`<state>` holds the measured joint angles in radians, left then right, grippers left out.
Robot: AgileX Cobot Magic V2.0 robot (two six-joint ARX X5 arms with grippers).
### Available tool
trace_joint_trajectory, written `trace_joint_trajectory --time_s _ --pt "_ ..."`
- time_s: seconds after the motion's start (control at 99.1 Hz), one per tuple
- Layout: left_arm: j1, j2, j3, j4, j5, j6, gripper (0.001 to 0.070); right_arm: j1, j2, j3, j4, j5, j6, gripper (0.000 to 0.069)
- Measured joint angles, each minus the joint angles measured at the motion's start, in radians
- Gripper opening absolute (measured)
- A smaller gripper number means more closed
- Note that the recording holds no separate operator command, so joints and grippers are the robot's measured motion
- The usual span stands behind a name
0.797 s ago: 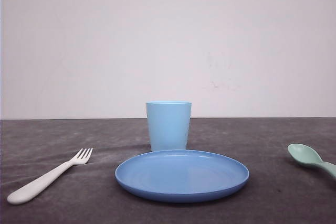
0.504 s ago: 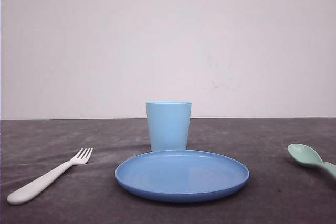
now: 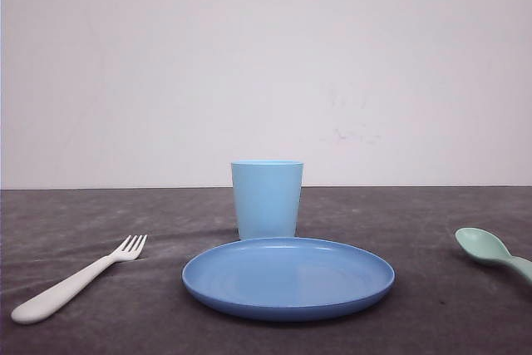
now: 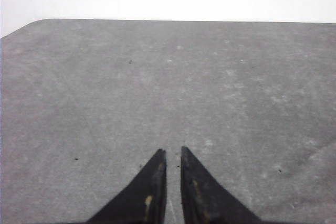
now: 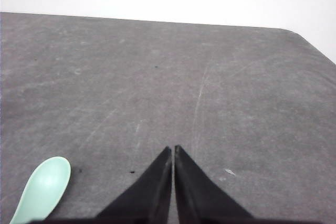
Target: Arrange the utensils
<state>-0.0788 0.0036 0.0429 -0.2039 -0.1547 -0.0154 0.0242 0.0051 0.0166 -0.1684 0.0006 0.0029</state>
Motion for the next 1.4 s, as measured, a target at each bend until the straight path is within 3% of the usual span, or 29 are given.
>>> trace_joint_trajectory --time_s 0.605,0.817,1.059,1.241,1.402 --pt "0.000 0.000 0.000 0.000 0.000 -0.005 0.0024 0.000 0.000 0.000 0.000 -0.002 0.011 0.0007" --pt "0.000 0.000 -0.003 0.013 0.000 -0.142 0.0024 0.000 0.000 0.000 0.000 -0.068 0.189 0.0007" --pt "0.000 0.000 -0.005 0.017 0.005 -0.290 0.0024 0.000 0.000 0.000 0.005 -0.070 0.299 0.0007" --pt "0.000 0.006 0.010 -0.003 0.064 -0.330 0.0024 0.000 0.006 0.028 -0.007 -0.050 0.366 0.0007" --pt "0.000 0.087 0.140 -0.013 0.075 -0.341 0.0024 0.000 0.104 0.197 -0.007 -0.052 0.388 0.0007"
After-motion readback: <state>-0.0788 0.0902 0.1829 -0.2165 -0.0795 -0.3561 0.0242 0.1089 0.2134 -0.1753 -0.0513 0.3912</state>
